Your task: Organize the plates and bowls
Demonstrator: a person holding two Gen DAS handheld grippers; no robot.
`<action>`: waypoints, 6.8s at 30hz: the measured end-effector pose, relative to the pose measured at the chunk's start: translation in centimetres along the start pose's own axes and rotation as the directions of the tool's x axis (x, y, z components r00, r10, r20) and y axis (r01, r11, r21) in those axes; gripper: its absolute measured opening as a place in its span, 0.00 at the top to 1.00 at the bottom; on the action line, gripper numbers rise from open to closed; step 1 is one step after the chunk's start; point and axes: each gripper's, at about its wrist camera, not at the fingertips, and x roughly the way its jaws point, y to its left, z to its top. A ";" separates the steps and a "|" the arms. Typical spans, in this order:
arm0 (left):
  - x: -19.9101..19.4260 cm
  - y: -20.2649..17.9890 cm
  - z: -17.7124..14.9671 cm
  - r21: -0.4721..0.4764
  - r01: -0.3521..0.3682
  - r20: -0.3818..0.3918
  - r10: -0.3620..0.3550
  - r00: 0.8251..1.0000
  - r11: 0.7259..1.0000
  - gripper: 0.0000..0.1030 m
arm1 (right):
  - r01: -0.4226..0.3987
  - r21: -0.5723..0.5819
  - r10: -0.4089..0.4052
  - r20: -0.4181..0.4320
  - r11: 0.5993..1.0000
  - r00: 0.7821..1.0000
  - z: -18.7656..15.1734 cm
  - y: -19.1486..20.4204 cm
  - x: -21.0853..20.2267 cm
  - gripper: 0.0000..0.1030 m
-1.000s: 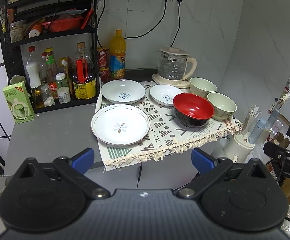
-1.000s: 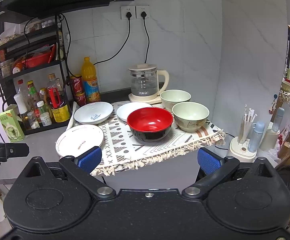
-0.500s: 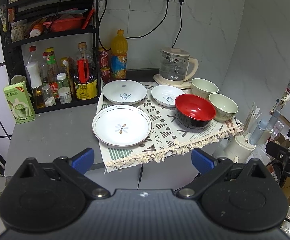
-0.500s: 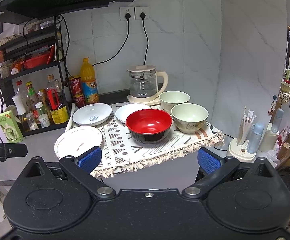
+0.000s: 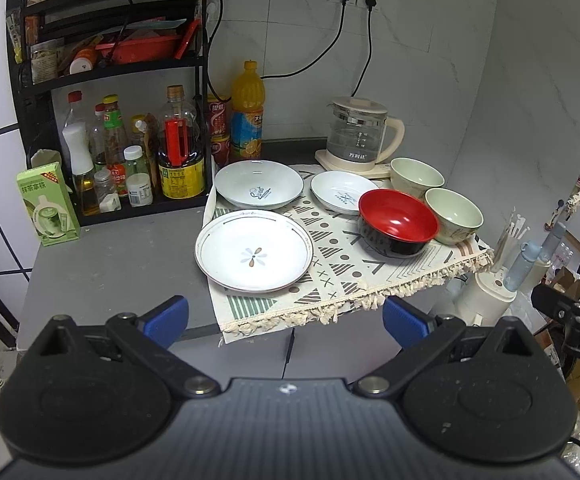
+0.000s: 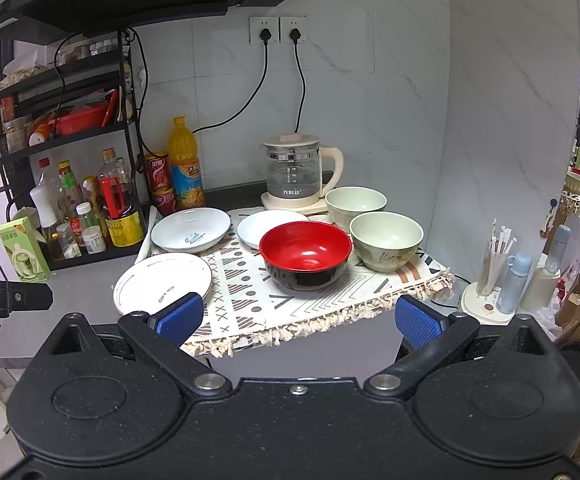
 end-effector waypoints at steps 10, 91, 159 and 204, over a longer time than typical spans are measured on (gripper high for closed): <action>0.5 -0.1 0.0 0.005 0.006 -0.003 -0.006 1.000 1.000 0.01 | 0.009 0.012 -0.009 -0.002 1.000 1.000 0.0 -0.2 0.1 0.00; 34.0 -11.9 16.7 0.068 0.272 -0.342 -0.233 0.910 0.960 0.07 | 0.160 0.315 -0.044 -0.347 0.936 0.937 7.1 -12.4 28.0 0.14; 44.6 -27.3 18.2 0.081 0.381 -0.385 -0.324 0.864 0.921 0.89 | 0.076 0.288 0.027 -0.338 0.954 0.941 8.1 -23.0 36.1 0.84; 35.3 -13.3 14.7 -0.033 0.245 -0.318 -0.243 0.917 0.969 0.89 | -0.060 0.152 0.101 -0.276 0.987 0.956 8.1 -10.2 30.7 0.84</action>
